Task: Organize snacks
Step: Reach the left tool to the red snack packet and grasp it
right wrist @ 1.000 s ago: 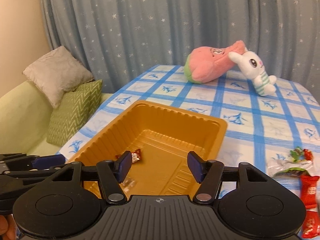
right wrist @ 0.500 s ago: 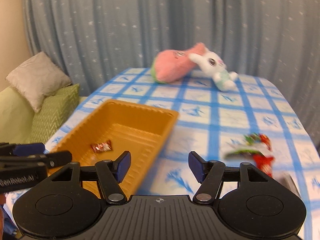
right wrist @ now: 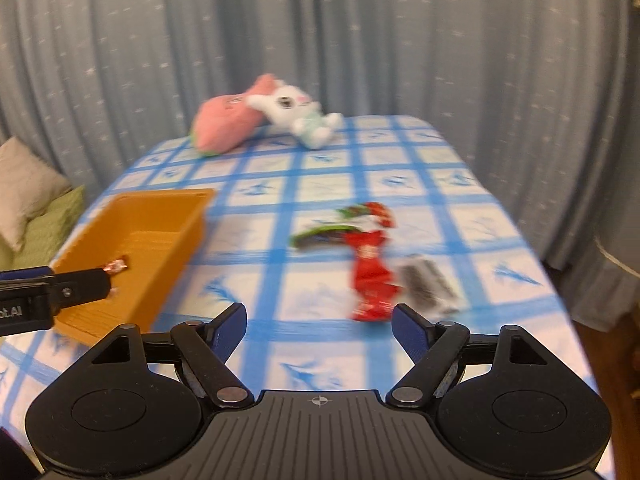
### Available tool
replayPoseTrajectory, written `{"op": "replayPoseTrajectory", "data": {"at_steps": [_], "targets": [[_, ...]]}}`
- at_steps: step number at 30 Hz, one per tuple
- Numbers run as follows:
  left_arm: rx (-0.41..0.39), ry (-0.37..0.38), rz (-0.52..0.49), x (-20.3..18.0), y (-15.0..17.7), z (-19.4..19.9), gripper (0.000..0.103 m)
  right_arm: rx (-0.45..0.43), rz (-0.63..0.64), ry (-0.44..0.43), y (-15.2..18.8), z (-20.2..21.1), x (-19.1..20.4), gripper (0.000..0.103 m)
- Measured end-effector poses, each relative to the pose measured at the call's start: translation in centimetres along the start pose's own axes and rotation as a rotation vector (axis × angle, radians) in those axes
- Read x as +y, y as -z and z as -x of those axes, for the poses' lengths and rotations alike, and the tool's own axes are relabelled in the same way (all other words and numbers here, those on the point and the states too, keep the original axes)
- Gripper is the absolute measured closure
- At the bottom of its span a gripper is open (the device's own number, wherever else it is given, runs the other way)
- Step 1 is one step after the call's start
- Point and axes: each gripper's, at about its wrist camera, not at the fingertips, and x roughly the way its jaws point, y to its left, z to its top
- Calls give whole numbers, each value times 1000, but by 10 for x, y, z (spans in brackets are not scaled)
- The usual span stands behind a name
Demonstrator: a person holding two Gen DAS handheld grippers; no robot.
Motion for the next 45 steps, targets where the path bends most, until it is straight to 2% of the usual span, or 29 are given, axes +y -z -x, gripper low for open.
{"op": "replayPoseTrajectory", "data": {"at_steps": [10, 25, 33, 37, 42, 45], "targets": [[26, 54, -43, -46, 4, -18, 13, -13, -59, 73, 4, 18, -52, 23], [75, 95, -67, -85, 5, -75, 16, -15, -91, 97, 1, -11, -104, 23], [114, 142, -92, -114, 4, -123, 33, -24, -126, 79, -11, -33, -123, 24], [133, 164, -101, -124, 6, -146, 43, -26, -117, 104, -13, -47, -127, 24], [156, 202, -103, -132, 7, -173, 62, -18, -183, 143, -10, -59, -143, 24], [171, 213, -121, -137, 8, -185, 65, -15, -190, 145, -10, -63, -148, 24]]}}
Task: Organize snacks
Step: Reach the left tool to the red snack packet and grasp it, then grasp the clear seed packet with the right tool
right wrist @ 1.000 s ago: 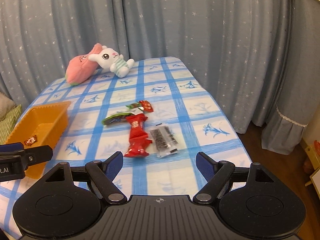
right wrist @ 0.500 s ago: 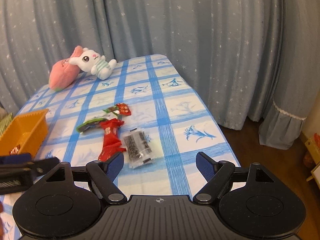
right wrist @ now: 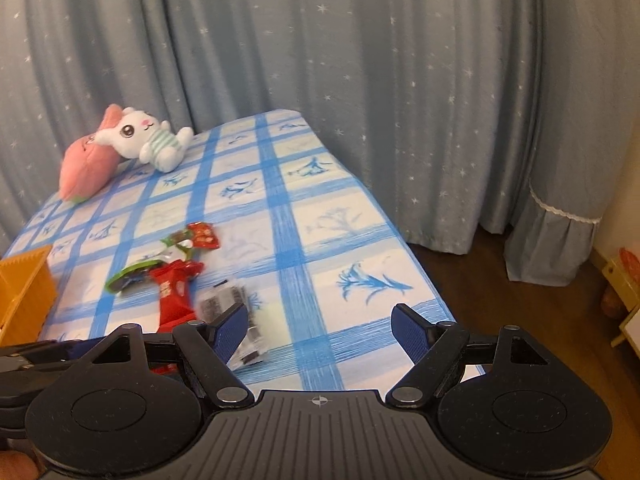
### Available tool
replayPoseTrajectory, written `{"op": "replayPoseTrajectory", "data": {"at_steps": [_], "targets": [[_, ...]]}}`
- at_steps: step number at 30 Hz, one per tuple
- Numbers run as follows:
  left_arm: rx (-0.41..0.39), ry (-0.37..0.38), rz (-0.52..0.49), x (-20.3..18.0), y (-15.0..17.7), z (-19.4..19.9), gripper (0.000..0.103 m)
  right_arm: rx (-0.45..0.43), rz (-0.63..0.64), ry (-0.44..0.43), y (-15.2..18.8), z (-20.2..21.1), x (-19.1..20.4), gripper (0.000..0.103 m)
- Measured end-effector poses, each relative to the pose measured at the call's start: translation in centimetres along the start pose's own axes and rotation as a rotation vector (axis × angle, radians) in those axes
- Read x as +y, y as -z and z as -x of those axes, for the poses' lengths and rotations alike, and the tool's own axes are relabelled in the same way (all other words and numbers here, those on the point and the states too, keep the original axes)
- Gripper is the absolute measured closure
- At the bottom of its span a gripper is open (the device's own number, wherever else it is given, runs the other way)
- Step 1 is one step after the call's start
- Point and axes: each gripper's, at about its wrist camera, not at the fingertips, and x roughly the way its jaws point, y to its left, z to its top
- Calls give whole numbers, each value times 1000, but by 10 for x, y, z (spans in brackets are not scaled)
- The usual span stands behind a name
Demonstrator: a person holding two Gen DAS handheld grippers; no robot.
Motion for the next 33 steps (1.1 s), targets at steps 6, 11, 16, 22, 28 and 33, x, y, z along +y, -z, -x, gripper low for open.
{"op": "replayPoseTrajectory", "data": {"at_steps": [6, 11, 16, 22, 28, 33], "targets": [[15, -14, -33, 4, 2, -5, 78, 25, 49, -35, 1, -13, 8, 25], [-2, -62, -32, 23, 9, 15, 79, 49, 141, -98, 1, -28, 26, 36], [-17, -94, 1, 41, 13, 34, 79, 79, 240, -154, 1, -49, 47, 41], [-28, -95, 26, 52, 14, 45, 79, 129, 337, -149, 5, -77, 69, 57], [-28, -88, 36, 52, 16, 49, 79, 139, 353, -114, 7, -83, 72, 64], [-30, -86, 41, 51, 17, 54, 79, 148, 329, -106, 11, -76, 70, 66]]}}
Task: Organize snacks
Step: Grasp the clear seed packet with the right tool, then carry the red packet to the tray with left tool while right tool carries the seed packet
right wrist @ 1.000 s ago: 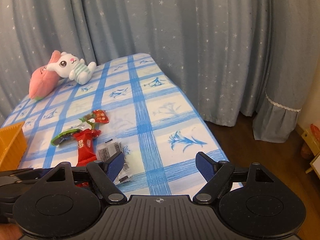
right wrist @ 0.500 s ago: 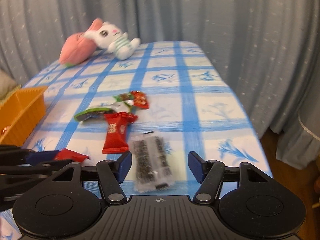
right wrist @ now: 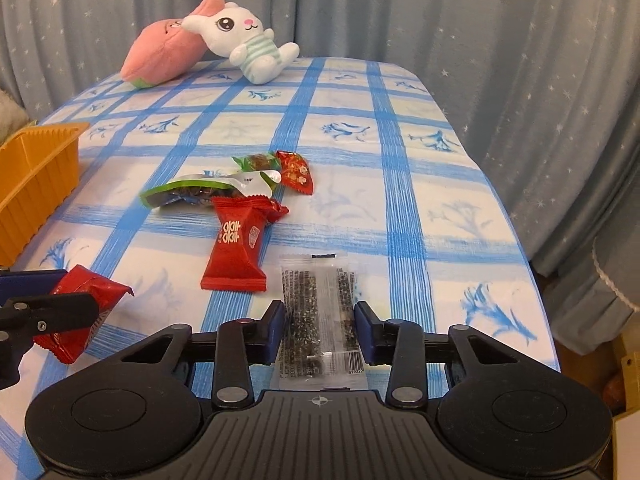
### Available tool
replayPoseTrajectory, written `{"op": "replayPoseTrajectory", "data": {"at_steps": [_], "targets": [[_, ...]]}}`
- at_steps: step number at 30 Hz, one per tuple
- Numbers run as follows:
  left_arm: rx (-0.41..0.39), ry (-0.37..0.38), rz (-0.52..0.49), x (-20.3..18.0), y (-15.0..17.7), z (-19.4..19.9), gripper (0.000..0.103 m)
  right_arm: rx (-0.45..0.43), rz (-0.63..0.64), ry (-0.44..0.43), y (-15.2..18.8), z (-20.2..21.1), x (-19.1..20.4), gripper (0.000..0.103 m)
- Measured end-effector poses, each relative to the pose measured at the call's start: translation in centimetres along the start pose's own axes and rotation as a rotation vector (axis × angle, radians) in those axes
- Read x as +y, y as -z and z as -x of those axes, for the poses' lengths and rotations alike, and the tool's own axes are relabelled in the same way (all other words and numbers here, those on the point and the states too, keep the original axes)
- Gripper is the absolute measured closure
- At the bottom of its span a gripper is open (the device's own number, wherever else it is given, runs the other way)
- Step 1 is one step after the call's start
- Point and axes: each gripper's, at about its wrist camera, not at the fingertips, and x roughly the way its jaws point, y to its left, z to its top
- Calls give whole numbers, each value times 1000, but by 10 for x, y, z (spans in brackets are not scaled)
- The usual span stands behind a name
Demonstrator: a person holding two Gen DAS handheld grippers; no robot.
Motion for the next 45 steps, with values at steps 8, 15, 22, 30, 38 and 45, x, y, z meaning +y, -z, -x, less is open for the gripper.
{"op": "replayPoseTrajectory", "data": {"at_steps": [8, 15, 22, 30, 38, 45], "targets": [[-13, -3, -1, -1, 4, 23, 79, -11, -113, 1, 10, 31, 4, 66], [-30, -23, 10, 5, 9, 61, 79, -37, -178, -28, 19, 74, 28, 66], [-61, -81, 47, 22, 19, 111, 79, -68, -149, -79, 21, 116, 73, 66], [-110, -173, 103, 58, 28, 171, 79, -101, -63, -157, 15, 146, 132, 66], [-147, -259, 158, 104, 35, 215, 79, -130, 21, -241, 1, 157, 189, 66], [-167, -308, 209, 140, 39, 237, 79, -140, 89, -294, -11, 155, 231, 66]]}}
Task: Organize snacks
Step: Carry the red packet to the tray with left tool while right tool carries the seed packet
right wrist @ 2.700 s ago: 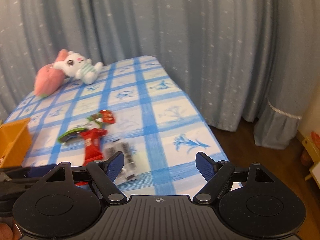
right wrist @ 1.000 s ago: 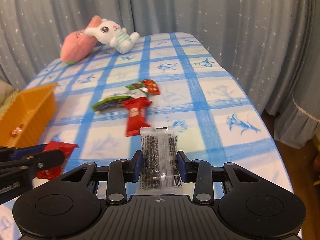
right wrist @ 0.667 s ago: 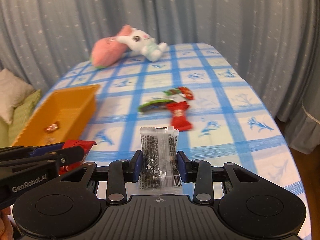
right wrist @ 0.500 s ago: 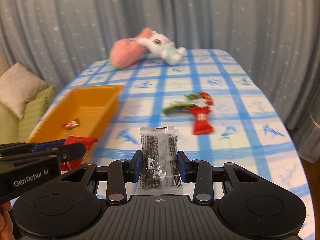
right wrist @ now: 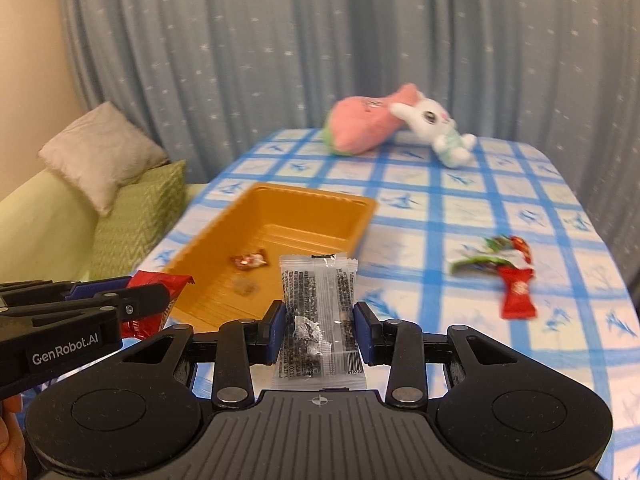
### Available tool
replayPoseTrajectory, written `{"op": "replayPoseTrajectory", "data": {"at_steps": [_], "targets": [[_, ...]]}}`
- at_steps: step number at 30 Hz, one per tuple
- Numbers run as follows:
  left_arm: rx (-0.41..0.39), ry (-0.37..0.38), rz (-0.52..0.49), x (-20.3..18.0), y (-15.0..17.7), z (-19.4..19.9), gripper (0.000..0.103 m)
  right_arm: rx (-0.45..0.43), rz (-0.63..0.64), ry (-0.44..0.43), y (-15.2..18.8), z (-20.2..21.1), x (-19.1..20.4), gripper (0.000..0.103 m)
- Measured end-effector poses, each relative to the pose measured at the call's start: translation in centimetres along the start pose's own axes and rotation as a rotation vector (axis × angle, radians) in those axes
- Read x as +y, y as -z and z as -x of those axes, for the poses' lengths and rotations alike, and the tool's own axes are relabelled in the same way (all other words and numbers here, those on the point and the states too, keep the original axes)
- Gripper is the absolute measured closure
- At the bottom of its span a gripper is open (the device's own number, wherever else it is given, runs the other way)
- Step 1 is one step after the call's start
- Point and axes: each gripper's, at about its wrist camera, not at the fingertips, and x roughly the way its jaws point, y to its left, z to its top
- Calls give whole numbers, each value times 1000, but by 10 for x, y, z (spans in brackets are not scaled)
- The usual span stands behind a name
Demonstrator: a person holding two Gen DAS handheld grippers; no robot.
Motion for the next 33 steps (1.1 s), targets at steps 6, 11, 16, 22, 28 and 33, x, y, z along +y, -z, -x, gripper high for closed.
{"op": "replayPoseTrajectory", "data": {"at_steps": [6, 11, 16, 22, 28, 33], "targets": [[-5, -15, 21, 24, -6, -1, 79, 2, 37, -31, -12, -16, 22, 66], [0, -5, 30, 38, -10, -9, 79, 10, 61, -43, -21, -31, 35, 66], [7, 2, 40, 49, -14, -25, 79, 19, 79, -46, -28, -48, 43, 66], [25, 3, 32, 58, -18, -49, 79, 32, 86, -41, -35, -71, 42, 66], [39, 19, 19, 59, -24, -75, 79, 50, 86, -29, -40, -92, 35, 66], [52, 40, -7, 57, -29, -94, 79, 59, 76, -12, -42, -105, 25, 66]]}}
